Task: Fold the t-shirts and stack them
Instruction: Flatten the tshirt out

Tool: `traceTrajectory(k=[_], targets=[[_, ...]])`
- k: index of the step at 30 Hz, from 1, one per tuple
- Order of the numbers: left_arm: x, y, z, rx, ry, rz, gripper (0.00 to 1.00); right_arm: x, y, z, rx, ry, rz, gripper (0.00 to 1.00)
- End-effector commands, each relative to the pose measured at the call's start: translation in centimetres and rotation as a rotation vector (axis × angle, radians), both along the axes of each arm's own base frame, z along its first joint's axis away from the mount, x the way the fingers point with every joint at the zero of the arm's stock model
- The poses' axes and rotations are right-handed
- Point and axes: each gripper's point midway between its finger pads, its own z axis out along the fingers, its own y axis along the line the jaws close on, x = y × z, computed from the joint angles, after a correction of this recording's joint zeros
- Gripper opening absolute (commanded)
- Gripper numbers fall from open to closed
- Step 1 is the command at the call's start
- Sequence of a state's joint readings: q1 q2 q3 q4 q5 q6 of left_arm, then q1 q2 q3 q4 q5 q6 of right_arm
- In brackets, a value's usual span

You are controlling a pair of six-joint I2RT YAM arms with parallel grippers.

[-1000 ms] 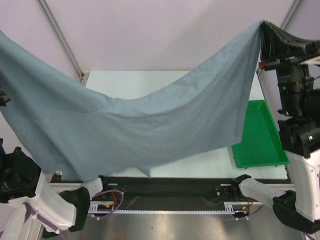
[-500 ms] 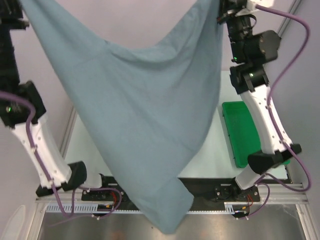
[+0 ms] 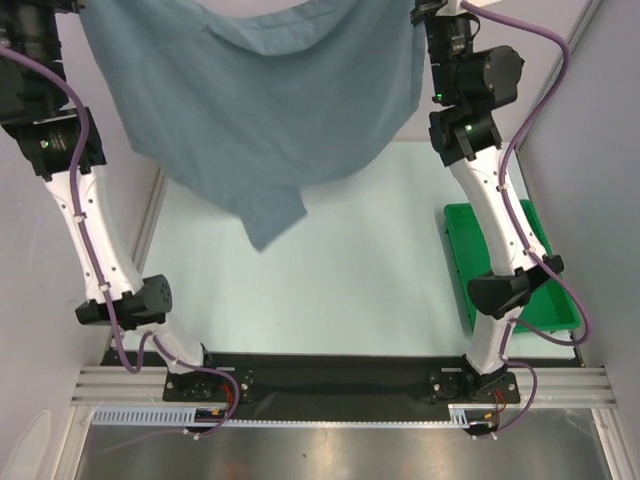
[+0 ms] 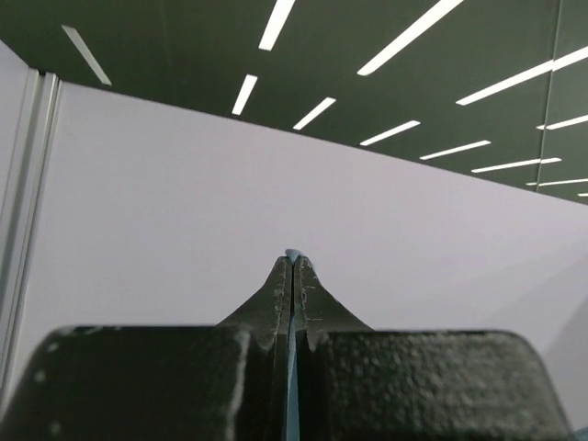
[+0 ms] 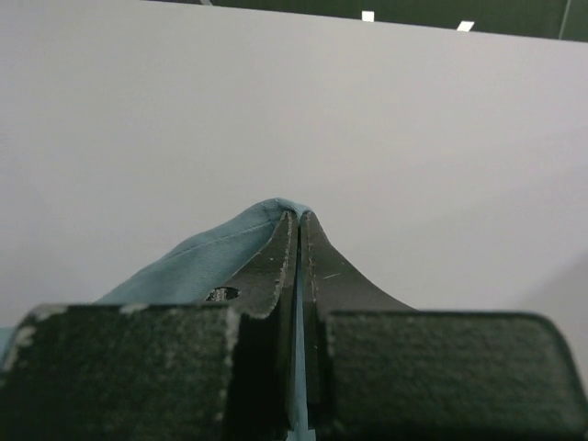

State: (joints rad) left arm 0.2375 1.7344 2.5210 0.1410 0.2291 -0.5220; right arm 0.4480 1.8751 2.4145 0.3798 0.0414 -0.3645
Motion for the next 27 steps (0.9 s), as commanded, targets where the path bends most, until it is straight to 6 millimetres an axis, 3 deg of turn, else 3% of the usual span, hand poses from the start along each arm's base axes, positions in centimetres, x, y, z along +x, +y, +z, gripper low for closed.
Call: traceTrajectory(k=[1, 2, 3, 4, 5, 6, 8, 9, 10, 11, 12, 13, 15, 16, 17, 18, 19, 20, 22, 23, 24, 26, 27], targets=[[-10.7, -1.4, 6.1, 0.04, -0.253, 0.051, 0.0, -5.7, -1.4, 3.8, 0.036, -0.122, -0.074, 0.0], [-11.2, -1.2, 6.2, 0.044, -0.257, 0.061, 0.0, -7.4, -1.9, 4.5, 0.044, -0.135, -0.078, 0.0], [-12.4, -1.4, 6.6, 0.046, -0.27, 0.063, 0.0, -6.6, -1.1, 3.0, 0.019, -0.095, -0.083, 0.0], [-12.7, -1.4, 6.5, 0.047, -0.268, 0.067, 0.0, -7.0, -0.8, 2.7, 0.022, -0.082, -0.088, 0.0], [-13.2, -1.3, 6.6, 0.045, -0.269, 0.076, 0.0, -8.8, -1.9, 3.3, 0.036, -0.091, -0.092, 0.0], [-14.9, -1.8, 7.1, 0.049, -0.288, 0.08, 0.0, -9.1, -2.1, 3.0, 0.043, -0.079, -0.09, 0.0], [-16.0, -1.9, 7.1, 0.053, -0.286, 0.094, 0.0, -9.1, -1.9, 1.4, 0.04, -0.025, -0.081, 0.0], [-16.8, -2.1, 7.1, 0.056, -0.29, 0.097, 0.0, -11.2, -3.0, 2.1, 0.059, -0.04, -0.075, 0.0], [-18.6, -2.6, 7.4, 0.06, -0.304, 0.1, 0.0, -10.7, -2.8, 0.8, 0.047, 0.001, -0.08, 0.0], [-19.3, -2.8, 7.3, 0.063, -0.305, 0.105, 0.0, -11.5, -2.5, 0.7, 0.046, 0.009, -0.063, 0.0], [-20.1, -3.0, 7.4, 0.065, -0.31, 0.11, 0.0, -13.6, -3.7, 1.3, 0.064, -0.003, -0.06, 0.0], [-22.0, -3.6, 7.5, 0.07, -0.325, 0.109, 0.0, -13.5, -3.3, 0.3, 0.043, 0.027, -0.055, 0.0], [-23.9, -4.1, 7.4, 0.071, -0.333, 0.12, 0.0, -15.4, -3.3, 0.1, 0.048, 0.041, -0.025, 0.0], [-25.5, -4.5, 7.2, 0.07, -0.341, 0.124, 0.0, -17.4, -4.3, 0.5, 0.06, 0.037, -0.007, 0.0], [-26.5, -4.7, 7.1, 0.071, -0.344, 0.131, 0.0, -17.8, -4.0, -0.2, 0.046, 0.055, 0.009, 0.0], [-26.6, -4.6, 6.7, 0.064, -0.332, 0.137, 0.0, -18.4, -3.4, -0.8, 0.033, 0.083, 0.042, 0.0], [-27.4, -4.7, 6.6, 0.061, -0.338, 0.142, 0.0, -20.1, -4.6, -0.5, 0.05, 0.08, 0.061, 0.0], [-29.6, -5.3, 6.6, 0.067, -0.36, 0.15, 0.0, -20.2, -4.2, -1.2, 0.038, 0.103, 0.082, 0.0], [-29.7, -5.3, 6.0, 0.063, -0.341, 0.154, 0.0, -20.8, -3.9, -2.6, 0.025, 0.158, 0.132, 0.0], [-30.4, -5.6, 5.7, 0.068, -0.341, 0.15, 0.0, -21.6, -4.7, -2.7, 0.038, 0.165, 0.145, 0.0], [-30.0, -5.6, 5.5, 0.069, -0.329, 0.148, 0.0, -20.9, -4.4, -4.2, 0.03, 0.204, 0.139, 0.0], [-28.0, -5.5, 4.6, 0.077, -0.281, 0.121, 0.0, -20.9, -4.6, -5.6, 0.042, 0.232, 0.144, 0.0], [-25.8, -5.1, 4.2, 0.071, -0.241, 0.112, 0.0, -19.7, -4.0, -7.4, 0.034, 0.275, 0.123, 0.0]])
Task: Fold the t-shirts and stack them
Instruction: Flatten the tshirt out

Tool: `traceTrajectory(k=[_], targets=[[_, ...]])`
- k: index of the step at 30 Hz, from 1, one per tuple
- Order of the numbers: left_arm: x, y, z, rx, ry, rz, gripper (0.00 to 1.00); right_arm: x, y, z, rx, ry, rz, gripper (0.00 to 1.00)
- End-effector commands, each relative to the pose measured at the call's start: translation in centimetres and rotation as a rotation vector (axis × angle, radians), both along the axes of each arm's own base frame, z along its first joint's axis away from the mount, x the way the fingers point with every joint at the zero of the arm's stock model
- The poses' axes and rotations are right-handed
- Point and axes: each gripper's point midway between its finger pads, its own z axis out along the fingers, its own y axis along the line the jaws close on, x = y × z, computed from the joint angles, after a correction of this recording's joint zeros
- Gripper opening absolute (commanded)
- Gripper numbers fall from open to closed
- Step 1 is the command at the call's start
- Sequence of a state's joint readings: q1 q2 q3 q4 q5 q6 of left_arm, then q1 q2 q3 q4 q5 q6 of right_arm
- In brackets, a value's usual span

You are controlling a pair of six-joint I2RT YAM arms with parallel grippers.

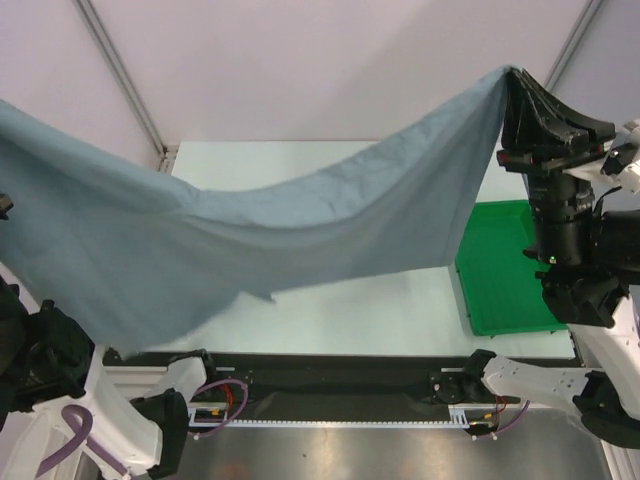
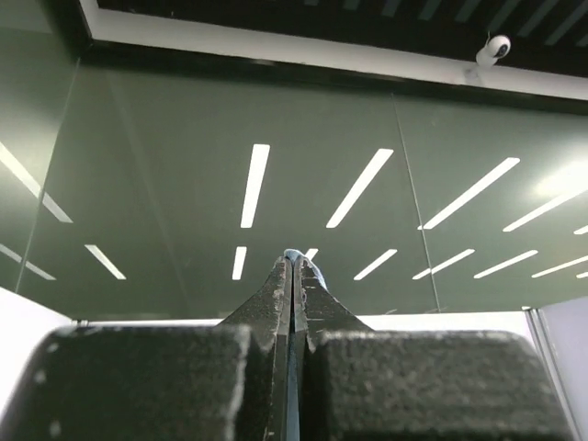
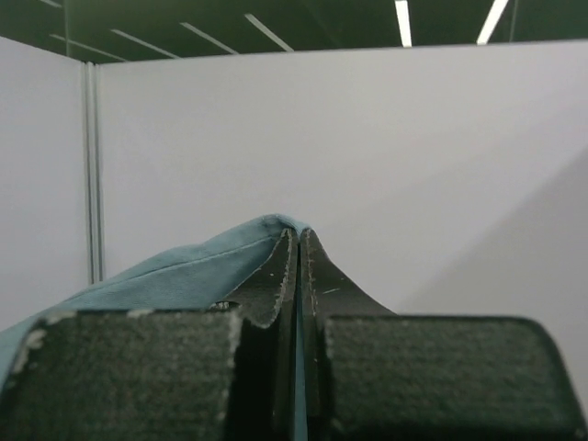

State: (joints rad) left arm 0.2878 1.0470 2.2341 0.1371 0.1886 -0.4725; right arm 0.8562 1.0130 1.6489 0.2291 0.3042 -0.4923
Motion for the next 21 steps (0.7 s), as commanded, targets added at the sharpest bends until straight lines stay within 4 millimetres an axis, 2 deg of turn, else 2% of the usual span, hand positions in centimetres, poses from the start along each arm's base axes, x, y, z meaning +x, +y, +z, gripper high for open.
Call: traceTrajectory(k=[1, 2, 3, 4, 5, 6, 7, 9, 10, 11, 12, 13, 14, 15, 16, 17, 18, 19, 20, 21], targets=[[9.6, 2.3, -2.1, -0.021, 0.187, -0.011, 0.0, 3.5, 1.8, -5.1, -0.019, 0.152, -0.042, 0.0], [11.4, 2.4, -2.4, -0.018, 0.219, -0.035, 0.0, 4.5, 1.9, -6.1, -0.018, 0.172, -0.064, 0.0], [14.9, 2.7, -3.3, 0.001, 0.28, -0.061, 0.0, 6.1, 2.8, -7.3, -0.038, 0.188, -0.064, 0.0], [17.1, 2.8, -4.0, 0.011, 0.313, -0.081, 0.0, 7.9, 3.4, -9.5, -0.063, 0.232, -0.06, 0.0], [19.0, 2.8, -4.6, 0.024, 0.342, -0.102, 0.0, 10.7, 1.9, -10.9, 0.012, 0.293, -0.063, 0.0], [20.9, 2.8, -5.2, 0.03, 0.372, -0.101, 0.0, 13.0, 3.1, -13.0, -0.014, 0.333, -0.02, 0.0], [24.8, 3.3, -6.5, 0.024, 0.433, -0.092, 0.0, 14.9, 3.2, -15.7, -0.008, 0.385, -0.023, 0.0], [29.6, 2.2, -9.0, 0.051, 0.525, -0.074, 0.0, 17.9, 3.3, -18.7, -0.002, 0.437, -0.063, 0.0], [33.9, 2.0, -11.3, 0.055, 0.595, -0.07, 0.0, 20.4, 4.3, -21.4, -0.02, 0.49, -0.075, 0.0], [37.0, 0.9, -13.8, 0.079, 0.672, -0.07, 0.0, 21.5, 4.8, -23.1, -0.021, 0.523, -0.078, 0.0], [39.2, 0.9, -15.5, 0.076, 0.715, -0.069, 0.0, 22.5, 5.0, -24.1, -0.006, 0.538, -0.072, 0.0], [41.7, 1.1, -17.8, 0.072, 0.769, -0.062, 0.0, 24.6, 5.8, -27.3, -0.034, 0.6, -0.092, 0.0], [45.9, 1.4, -21.7, 0.068, 0.852, -0.05, 0.0, 25.6, 6.0, -28.4, -0.042, 0.623, -0.111, 0.0], [48.4, 1.8, -24.9, 0.057, 0.92, -0.043, 0.0, 26.8, 5.8, -30.6, -0.046, 0.673, -0.151, 0.0], [50.6, 2.2, -27.6, 0.047, 0.969, -0.035, 0.0, 28.3, 6.1, -33.8, -0.067, 0.733, -0.177, 0.0], [53.7, 2.3, -31.7, 0.046, 1.043, -0.029, 0.0, 29.1, 5.7, -35.7, -0.077, 0.77, -0.2, 0.0], [55.7, 2.6, -34.5, 0.039, 1.077, -0.02, 0.0, 29.9, 5.1, -37.1, -0.065, 0.8, -0.223, 0.0], [57.3, 3.1, -36.7, 0.02, 1.11, -0.009, 0.0, 31.2, 5.0, -40.2, -0.079, 0.854, -0.245, 0.0], [58.8, 3.3, -38.7, 0.017, 1.147, -0.014, 0.0, 32.0, 4.7, -41.3, -0.086, 0.873, -0.257, 0.0], [62.3, 3.5, -45.1, 0.018, 1.249, -0.028, 0.0, 32.8, 4.8, -41.6, -0.09, 0.884, -0.265, 0.0]])
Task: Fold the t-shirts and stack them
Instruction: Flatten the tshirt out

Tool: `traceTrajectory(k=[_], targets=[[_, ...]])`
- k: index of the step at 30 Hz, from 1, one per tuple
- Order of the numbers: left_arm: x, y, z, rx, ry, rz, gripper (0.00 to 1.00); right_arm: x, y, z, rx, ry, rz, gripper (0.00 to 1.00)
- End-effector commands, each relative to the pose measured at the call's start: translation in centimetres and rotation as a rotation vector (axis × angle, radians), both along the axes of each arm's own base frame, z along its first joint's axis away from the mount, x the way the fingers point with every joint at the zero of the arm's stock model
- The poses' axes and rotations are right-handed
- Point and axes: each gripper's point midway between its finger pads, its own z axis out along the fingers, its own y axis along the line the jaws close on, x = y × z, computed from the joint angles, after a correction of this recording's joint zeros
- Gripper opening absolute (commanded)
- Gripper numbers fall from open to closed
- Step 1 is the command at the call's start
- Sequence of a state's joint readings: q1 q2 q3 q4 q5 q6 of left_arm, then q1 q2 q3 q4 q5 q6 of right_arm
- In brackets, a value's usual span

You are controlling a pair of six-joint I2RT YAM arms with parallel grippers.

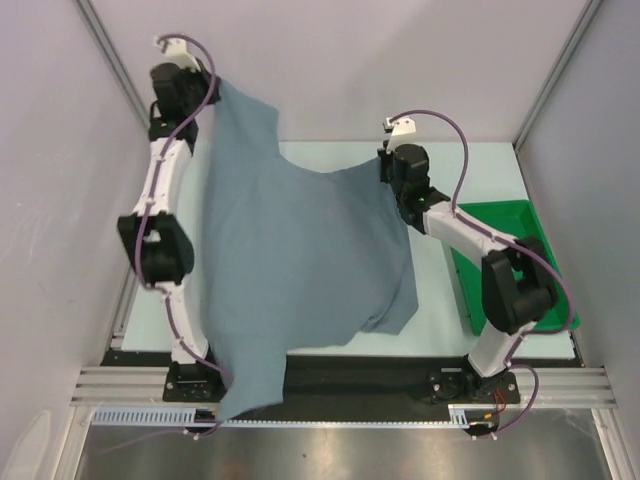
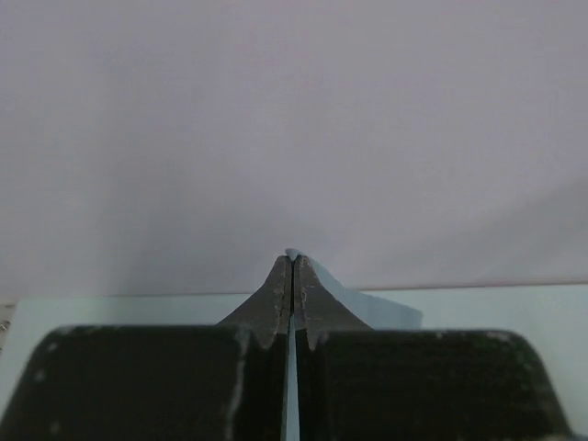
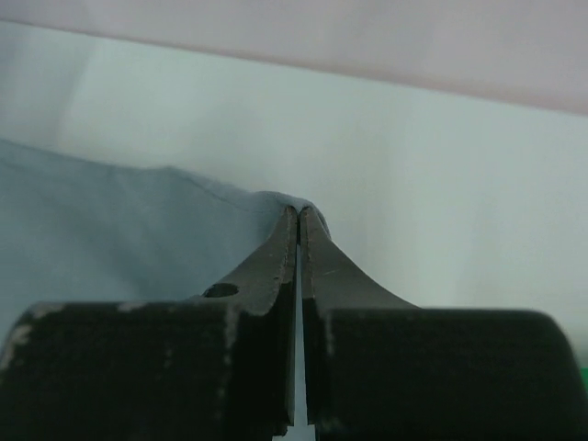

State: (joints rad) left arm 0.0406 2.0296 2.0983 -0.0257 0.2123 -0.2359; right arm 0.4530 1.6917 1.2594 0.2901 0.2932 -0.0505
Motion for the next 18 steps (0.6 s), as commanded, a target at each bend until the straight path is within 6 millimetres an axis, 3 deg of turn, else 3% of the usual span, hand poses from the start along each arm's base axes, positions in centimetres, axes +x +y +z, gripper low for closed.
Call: traceTrajectory(k=[1, 2, 3, 5, 6, 7, 8, 9, 11, 12, 13, 18], targets=[[4.0, 1.4, -1.6, 0.043, -0.019, 0.028, 0.0, 3.6, -2.0, 1.1, 0.063, -0.048, -0.108, 0.0], [5.4, 1.9, -4.1, 0.047, 0.023, 0.042, 0.0, 4.8, -2.0, -1.3, 0.042, -0.008, -0.119, 0.0], [6.3, 2.1, -7.5, 0.022, 0.063, 0.037, 0.0, 6.0, -1.9, -0.6, 0.048, -0.02, -0.125, 0.0], [7.5, 2.9, -9.1, -0.031, 0.056, 0.041, 0.0, 7.6, -2.6, -1.4, 0.041, -0.007, -0.148, 0.0], [7.9, 3.0, -9.7, -0.037, 0.066, 0.036, 0.0, 8.7, -2.6, -3.9, 0.018, 0.042, -0.154, 0.0], [8.6, 3.0, -11.0, -0.043, 0.079, 0.032, 0.0, 9.8, -2.6, -2.7, 0.028, 0.022, -0.155, 0.0], [8.8, 2.9, -11.0, -0.065, 0.062, 0.025, 0.0, 10.6, -3.1, -3.2, 0.025, 0.032, -0.163, 0.0], [9.0, 2.7, -11.2, -0.078, 0.06, 0.011, 0.0, 11.2, -3.2, -5.0, 0.01, 0.064, -0.165, 0.0], [9.4, 3.2, -12.5, -0.098, 0.078, 0.02, 0.0, 12.2, -3.7, -4.9, 0.013, 0.058, -0.174, 0.0], [9.4, 3.2, -12.7, -0.104, 0.082, 0.023, 0.0, 12.6, -3.9, -6.2, 0.004, 0.087, -0.172, 0.0], [9.5, 3.6, -12.7, -0.112, 0.077, 0.024, 0.0, 12.8, -4.1, -6.2, 0.005, 0.089, -0.177, 0.0], [9.0, 5.0, -10.4, -0.163, 0.044, 0.044, 0.0, 14.3, -6.0, -6.3, 0.064, 0.117, -0.201, 0.0]])
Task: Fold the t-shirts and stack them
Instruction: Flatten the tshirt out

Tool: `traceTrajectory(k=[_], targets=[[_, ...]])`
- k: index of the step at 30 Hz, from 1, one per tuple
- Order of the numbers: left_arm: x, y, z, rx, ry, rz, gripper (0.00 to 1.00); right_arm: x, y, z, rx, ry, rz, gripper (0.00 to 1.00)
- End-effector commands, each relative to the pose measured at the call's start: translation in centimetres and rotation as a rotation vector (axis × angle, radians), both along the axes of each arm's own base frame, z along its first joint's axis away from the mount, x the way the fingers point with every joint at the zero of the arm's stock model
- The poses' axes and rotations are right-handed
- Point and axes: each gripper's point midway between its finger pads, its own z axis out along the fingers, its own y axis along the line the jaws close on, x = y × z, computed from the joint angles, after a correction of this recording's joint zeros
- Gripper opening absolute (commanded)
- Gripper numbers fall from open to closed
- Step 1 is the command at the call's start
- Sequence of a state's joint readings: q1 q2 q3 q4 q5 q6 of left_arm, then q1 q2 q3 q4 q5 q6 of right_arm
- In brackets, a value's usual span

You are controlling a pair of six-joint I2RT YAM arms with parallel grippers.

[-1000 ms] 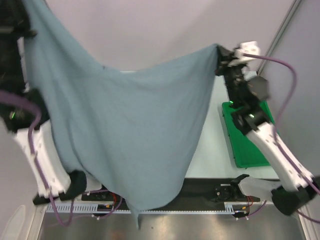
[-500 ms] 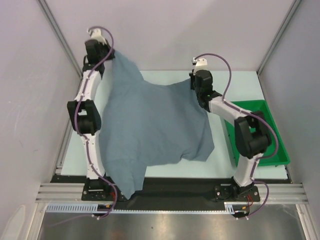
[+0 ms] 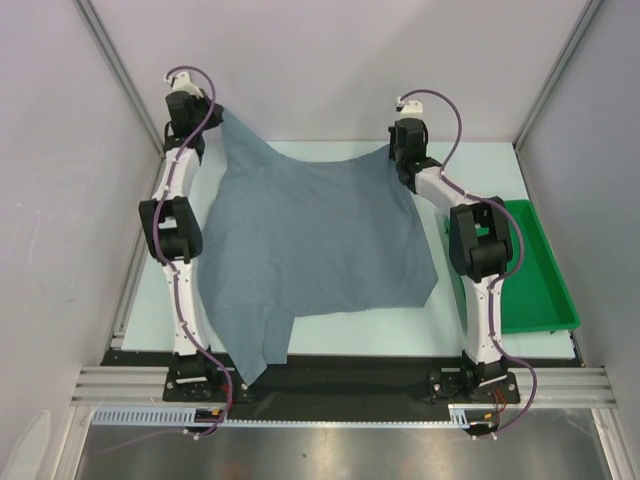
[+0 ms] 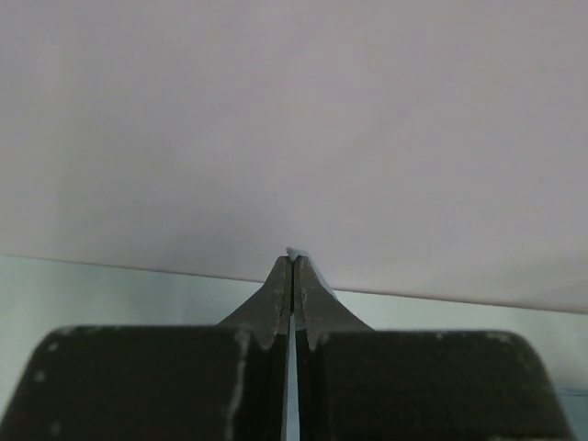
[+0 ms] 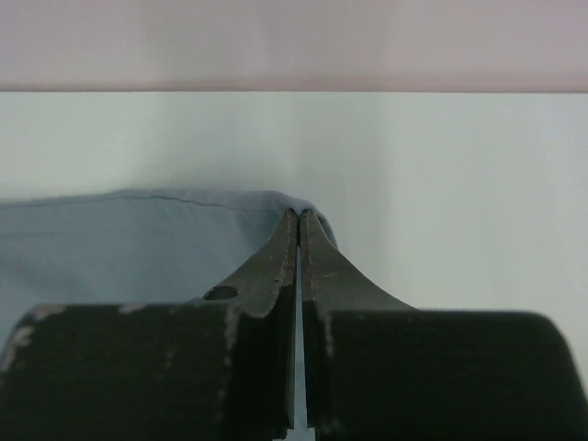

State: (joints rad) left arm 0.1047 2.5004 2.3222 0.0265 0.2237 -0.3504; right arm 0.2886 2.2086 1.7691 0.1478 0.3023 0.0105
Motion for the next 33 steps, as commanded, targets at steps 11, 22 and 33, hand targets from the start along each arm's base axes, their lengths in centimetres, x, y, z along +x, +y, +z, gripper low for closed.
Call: traceTrajectory(k=[11, 22, 33], targets=[[-1.8, -0.5, 11.1, -0.125, -0.195, -0.102, 0.0, 2.5, -5.8, 2.6, 0.086, 0.025, -0.092, 0.0], [-8.4, -1.6, 24.4, -0.044, -0.351, -0.121, 0.0, -3.5, -1.5, 12.7, 0.109, -0.023, 0.015, 0.0], [-29.7, -5.4, 41.0, 0.045, -0.586, -0.144, 0.0, -20.5, 0.6, 27.9, 0.188, -0.196, 0.122, 0.0]])
